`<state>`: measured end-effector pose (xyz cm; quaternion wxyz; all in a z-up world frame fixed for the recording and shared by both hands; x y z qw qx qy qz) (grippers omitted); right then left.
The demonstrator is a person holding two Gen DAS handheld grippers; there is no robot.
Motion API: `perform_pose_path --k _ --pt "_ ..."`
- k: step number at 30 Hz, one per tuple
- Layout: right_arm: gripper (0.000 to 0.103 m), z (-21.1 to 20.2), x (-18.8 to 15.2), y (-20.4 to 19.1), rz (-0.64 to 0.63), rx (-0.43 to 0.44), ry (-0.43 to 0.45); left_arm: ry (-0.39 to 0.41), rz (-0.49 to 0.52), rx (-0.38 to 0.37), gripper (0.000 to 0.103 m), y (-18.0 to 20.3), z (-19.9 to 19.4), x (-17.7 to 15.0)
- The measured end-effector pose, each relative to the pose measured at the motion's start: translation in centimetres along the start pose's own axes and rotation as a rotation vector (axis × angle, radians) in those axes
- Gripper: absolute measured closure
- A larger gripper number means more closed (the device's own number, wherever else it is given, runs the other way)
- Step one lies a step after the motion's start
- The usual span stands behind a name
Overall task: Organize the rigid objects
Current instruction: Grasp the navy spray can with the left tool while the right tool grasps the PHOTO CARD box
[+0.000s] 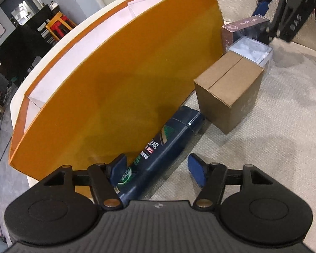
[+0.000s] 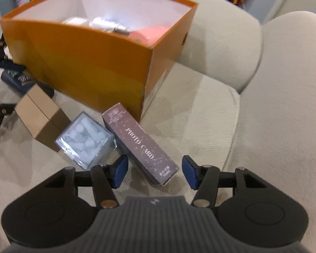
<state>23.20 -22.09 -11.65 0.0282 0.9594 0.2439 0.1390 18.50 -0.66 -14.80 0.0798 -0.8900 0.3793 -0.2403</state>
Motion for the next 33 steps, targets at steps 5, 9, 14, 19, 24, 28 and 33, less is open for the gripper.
perform_pose_path --k 5,9,14,19,24,28,33 --pt "0.062 1.6 0.2 -0.6 -0.05 0.0 -0.056 0.009 -0.051 0.042 0.043 -0.2 -0.1 0.0" --pt "0.066 1.4 -0.2 -0.8 -0.028 0.016 -0.053 0.005 -0.124 0.017 0.05 -0.3 -1.2 -0.7" --pt "0.072 0.9 -1.0 -0.3 0.098 0.081 -0.065 -0.003 -0.278 -0.091 0.062 -0.8 -2.9 -2.4" --pt "0.08 0.5 -1.9 -0.9 0.172 0.135 -0.075 -0.013 -0.345 -0.133 0.064 -0.2 -4.2 -4.0" --pt "0.08 0.6 -2.2 -2.2 0.166 0.125 -0.069 0.006 -0.314 -0.103 0.061 0.3 -3.9 -3.7" --pt "0.08 1.0 -2.1 -1.9 0.193 0.129 -0.06 -0.005 -0.318 -0.112 0.059 -0.1 -2.7 -3.5" --pt "0.08 1.0 -2.2 -2.1 0.201 0.139 -0.058 0.007 -0.332 -0.117 0.059 -0.6 -2.7 -3.3"
Point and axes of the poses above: each gripper's, at about its wrist camera, not at the fingertips, and z roughly the way its jaws point, y to its right, x to its top, the point moved 3 cm from there along z, roughly the way its jaws point, and after that the axes turned 8 degrees about -y, right-handed, at the moved point
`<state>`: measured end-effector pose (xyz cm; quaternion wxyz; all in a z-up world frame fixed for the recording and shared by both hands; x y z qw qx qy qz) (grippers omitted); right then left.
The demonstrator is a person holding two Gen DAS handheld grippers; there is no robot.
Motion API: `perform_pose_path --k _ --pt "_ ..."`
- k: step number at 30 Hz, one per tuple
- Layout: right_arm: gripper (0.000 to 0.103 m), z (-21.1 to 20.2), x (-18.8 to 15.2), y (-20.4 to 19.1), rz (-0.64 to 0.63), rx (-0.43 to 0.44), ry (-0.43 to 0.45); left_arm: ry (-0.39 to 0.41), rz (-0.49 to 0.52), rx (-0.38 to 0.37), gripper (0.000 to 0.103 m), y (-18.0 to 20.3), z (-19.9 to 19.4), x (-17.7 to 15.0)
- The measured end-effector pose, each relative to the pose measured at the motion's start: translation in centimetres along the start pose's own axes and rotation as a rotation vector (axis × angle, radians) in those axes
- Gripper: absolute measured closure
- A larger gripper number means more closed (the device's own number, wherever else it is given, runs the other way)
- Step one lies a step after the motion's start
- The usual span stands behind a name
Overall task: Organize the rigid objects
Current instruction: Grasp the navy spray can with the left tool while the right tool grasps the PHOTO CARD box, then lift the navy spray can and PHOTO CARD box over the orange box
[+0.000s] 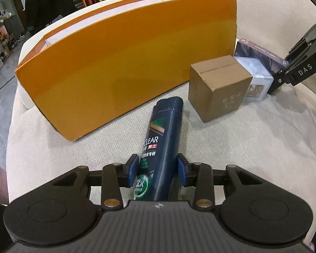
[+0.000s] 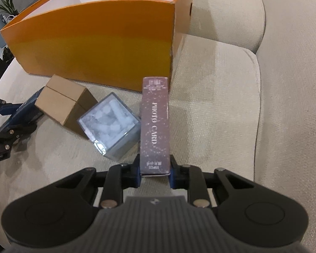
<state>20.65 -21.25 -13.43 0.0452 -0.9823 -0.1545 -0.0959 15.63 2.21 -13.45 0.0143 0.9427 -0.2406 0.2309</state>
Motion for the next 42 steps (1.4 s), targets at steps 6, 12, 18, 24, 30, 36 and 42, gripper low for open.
perform_pose_path --k 6,12,18,24,30,36,42 --pt "0.08 0.3 0.3 0.3 0.017 0.006 0.022 0.015 -0.01 -0.003 0.062 0.4 0.4 0.1" --pt "0.081 -0.2 0.2 0.5 0.025 0.002 0.043 0.041 -0.046 -0.02 0.065 0.2 -0.9 -0.2" --pt "0.081 -2.2 -0.3 0.2 0.022 -0.012 0.075 0.081 -0.059 -0.019 0.065 0.2 -2.9 0.0" --pt "0.081 -4.5 -0.7 -0.4 0.017 -0.025 0.1 0.112 -0.069 -0.003 0.066 -0.4 -4.7 0.3" --pt "0.081 -6.8 -1.2 -1.0 -0.002 -0.039 0.127 0.141 -0.07 0.002 0.066 -0.6 -6.1 0.3" --pt "0.081 -9.5 -1.1 -1.6 -0.017 -0.051 0.167 0.176 -0.073 0.011 0.066 -1.0 -7.7 0.7" --pt "0.081 -12.0 -0.6 -1.9 -0.024 -0.05 0.208 0.226 -0.07 0.024 0.066 -1.8 -9.9 1.9"
Point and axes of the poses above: each gripper's, at about its wrist camera, not at the fingertips, and z roughly the way its jaws point, y to its right, x to its top, the point moved 3 cm from there along z, roughly the way its jaws point, and after that the axes turned 8 degrees about -y, right-handed, at the moved point
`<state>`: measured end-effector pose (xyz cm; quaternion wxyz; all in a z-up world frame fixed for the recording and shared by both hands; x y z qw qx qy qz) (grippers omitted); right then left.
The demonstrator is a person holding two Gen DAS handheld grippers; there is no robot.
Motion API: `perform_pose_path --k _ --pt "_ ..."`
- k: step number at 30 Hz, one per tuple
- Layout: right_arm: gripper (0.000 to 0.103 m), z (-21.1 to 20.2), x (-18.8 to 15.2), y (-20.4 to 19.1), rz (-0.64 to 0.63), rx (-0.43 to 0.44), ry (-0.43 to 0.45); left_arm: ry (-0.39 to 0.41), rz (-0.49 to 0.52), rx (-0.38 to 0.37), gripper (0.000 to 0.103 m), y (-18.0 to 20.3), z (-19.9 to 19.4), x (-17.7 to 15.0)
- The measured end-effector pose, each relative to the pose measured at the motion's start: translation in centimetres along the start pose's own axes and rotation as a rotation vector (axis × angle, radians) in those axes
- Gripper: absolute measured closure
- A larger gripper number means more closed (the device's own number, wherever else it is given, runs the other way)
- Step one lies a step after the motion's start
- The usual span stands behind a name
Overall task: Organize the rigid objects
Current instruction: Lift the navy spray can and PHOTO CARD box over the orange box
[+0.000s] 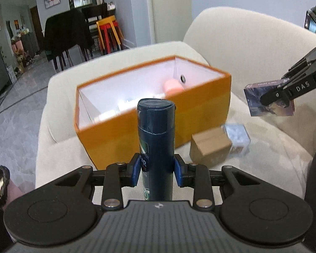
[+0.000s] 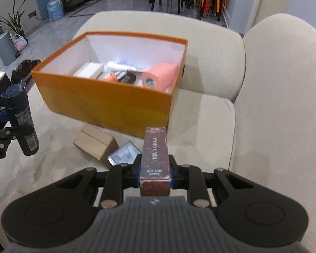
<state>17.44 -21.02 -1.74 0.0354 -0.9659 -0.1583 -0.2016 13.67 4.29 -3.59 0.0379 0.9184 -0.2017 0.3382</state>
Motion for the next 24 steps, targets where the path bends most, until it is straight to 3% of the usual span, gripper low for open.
perform_pose_path --k 8,15,19,24 --pt "0.081 -2.9 2.3 -0.8 -0.021 0.004 0.073 0.106 -0.019 -0.005 0.066 -1.4 -3.4 4.9" --pt "0.081 -4.8 5.5 -2.0 -0.036 0.014 0.138 0.149 -0.021 -0.001 0.066 -2.4 -4.0 9.1" --pt "0.081 -4.8 7.5 -2.5 -0.033 0.018 0.161 0.15 -0.035 -0.006 0.066 -3.4 -3.3 10.8" --pt "0.081 -3.7 9.5 -2.6 -0.014 0.021 0.168 0.097 -0.035 -0.002 0.066 -4.3 -1.5 12.0"
Point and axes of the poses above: each gripper's, at about its wrist camera, not at the fingertips, and z roughly the way its jaws point, y to its right, x to its top, the point moved 3 cm from there along z, roughly the way its jaws point, and after that the axes turned 8 degrees about -y, right-handed, at the moved point
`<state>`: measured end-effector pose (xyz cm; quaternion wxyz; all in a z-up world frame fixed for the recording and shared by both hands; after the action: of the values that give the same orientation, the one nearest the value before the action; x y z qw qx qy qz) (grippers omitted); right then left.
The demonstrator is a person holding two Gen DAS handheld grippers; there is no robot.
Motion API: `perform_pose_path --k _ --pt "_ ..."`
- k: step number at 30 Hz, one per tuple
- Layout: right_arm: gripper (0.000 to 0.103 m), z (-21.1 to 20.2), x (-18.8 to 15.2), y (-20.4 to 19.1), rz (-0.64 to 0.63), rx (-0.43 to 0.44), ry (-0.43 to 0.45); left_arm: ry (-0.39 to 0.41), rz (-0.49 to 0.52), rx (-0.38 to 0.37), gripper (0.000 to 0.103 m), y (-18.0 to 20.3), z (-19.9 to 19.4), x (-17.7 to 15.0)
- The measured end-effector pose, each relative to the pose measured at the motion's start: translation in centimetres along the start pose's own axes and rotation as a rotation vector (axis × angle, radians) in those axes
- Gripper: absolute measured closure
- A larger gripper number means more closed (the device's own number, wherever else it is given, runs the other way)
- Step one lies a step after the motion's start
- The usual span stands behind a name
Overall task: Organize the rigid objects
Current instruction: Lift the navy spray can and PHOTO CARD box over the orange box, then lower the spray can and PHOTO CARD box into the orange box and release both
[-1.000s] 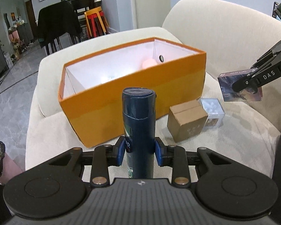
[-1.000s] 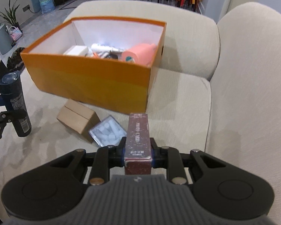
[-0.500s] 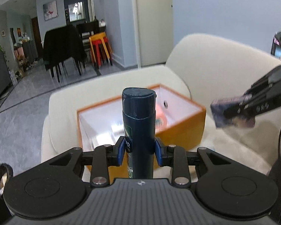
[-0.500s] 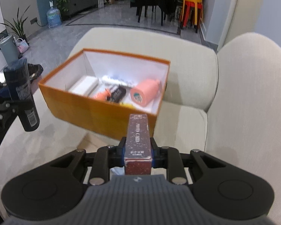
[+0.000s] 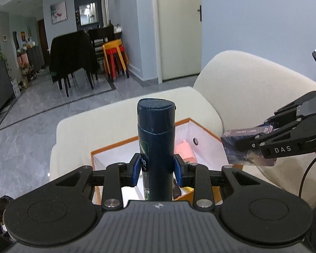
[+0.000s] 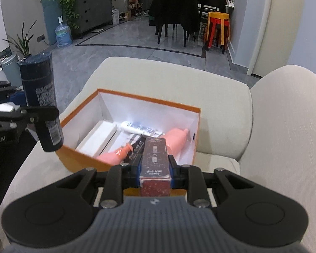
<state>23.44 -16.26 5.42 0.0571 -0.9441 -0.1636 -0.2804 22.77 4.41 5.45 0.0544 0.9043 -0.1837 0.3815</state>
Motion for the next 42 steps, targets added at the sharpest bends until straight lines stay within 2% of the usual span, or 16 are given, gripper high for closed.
perform_pose_path --k 19,31,38,42 --pt "0.081 9.0 3.1 0.0 0.042 0.03 -0.061 -0.205 -0.041 -0.02 0.067 -2.4 8.1 -0.1" --pt "0.081 13.8 3.0 -0.4 0.029 0.052 -0.136 -0.405 -0.01 -0.048 0.067 -2.8 13.7 -1.0" --pt "0.081 15.9 3.1 -0.2 0.032 0.058 -0.167 -0.457 -0.008 -0.088 0.067 -3.1 16.4 0.1" --pt "0.081 16.9 3.0 -0.2 0.033 0.063 -0.183 -0.506 0.015 -0.047 0.066 -2.9 18.7 -0.5"
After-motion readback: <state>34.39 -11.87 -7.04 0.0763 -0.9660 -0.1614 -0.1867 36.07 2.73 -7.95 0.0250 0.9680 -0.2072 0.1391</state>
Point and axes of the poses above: each gripper's, at about its wrist camera, not at the fingertips, and z roughly the way its jaws point, y to its right, x to its top, the point moved 3 cm from there along z, roughly the way its jaws point, and after that the axes turned 8 degrees about -y, right-handed, at the moved point
